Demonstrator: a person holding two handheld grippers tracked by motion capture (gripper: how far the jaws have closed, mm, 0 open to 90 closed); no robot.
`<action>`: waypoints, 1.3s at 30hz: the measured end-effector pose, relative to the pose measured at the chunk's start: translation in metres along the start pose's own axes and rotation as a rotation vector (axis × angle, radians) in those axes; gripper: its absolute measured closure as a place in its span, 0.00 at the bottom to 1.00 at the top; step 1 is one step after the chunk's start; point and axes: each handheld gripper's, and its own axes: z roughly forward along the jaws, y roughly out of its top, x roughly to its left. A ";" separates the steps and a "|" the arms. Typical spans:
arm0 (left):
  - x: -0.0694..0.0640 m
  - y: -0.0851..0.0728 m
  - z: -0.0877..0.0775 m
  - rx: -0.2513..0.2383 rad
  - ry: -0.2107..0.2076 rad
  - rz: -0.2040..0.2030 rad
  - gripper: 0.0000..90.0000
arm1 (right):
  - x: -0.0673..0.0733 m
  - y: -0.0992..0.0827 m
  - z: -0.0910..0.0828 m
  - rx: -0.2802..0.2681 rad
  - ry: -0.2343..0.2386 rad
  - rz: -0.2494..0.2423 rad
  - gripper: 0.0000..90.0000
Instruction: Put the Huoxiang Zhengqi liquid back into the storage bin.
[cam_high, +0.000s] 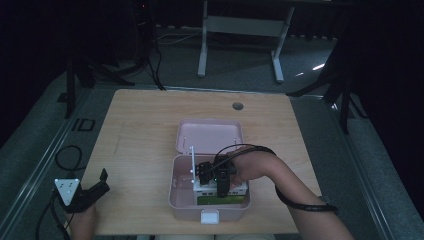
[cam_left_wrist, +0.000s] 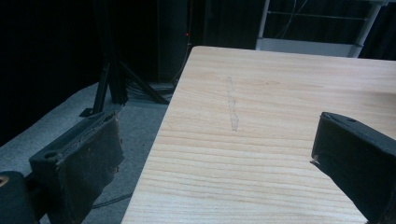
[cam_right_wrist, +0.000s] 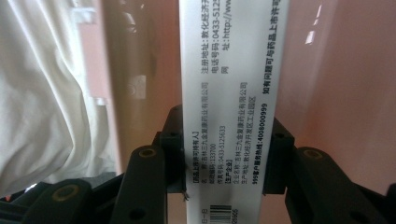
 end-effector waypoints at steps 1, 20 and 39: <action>0.000 0.000 0.000 0.000 0.000 0.001 0.02 | 0.000 0.000 0.003 0.002 0.002 0.002 0.68; 0.000 0.000 0.000 0.003 -0.003 0.006 0.02 | -0.002 -0.003 0.042 -0.002 0.025 0.014 0.68; -0.001 0.000 0.000 0.002 -0.003 0.006 0.02 | 0.001 -0.005 0.049 -0.022 0.029 0.007 0.60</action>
